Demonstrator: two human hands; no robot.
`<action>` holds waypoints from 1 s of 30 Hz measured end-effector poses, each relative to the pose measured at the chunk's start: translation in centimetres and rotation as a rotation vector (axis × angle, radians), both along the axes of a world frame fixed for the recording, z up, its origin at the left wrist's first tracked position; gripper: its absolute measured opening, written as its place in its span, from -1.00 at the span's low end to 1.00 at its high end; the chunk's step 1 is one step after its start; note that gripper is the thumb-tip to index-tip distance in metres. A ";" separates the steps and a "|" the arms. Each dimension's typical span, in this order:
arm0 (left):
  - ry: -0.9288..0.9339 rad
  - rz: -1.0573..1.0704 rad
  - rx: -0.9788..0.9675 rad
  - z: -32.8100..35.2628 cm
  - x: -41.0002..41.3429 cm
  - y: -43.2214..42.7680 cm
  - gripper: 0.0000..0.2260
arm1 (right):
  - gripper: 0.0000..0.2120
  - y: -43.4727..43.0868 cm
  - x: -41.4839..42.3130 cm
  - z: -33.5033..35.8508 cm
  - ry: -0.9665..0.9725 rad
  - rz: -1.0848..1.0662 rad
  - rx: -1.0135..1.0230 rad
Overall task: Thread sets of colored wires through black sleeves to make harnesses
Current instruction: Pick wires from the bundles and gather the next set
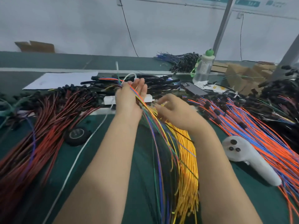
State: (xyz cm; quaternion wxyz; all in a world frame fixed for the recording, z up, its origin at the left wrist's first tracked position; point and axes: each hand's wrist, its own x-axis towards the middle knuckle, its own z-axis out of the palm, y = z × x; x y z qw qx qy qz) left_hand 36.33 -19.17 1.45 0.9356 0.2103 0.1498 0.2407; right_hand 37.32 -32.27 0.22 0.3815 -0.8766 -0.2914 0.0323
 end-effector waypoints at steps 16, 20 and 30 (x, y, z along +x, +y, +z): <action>0.158 -0.727 1.186 0.0 -9.8 1.9 -0.64 | -0.64 5.8 -3.8 2.0 0.861 0.071 1.464; 0.078 -0.829 1.216 -2.0 -11.1 2.3 -0.65 | -0.61 3.3 -2.7 2.4 0.779 0.057 1.721; 0.165 -0.795 1.349 -5.3 -9.5 1.9 -0.67 | -0.57 1.9 -3.6 -2.2 0.853 -0.018 1.619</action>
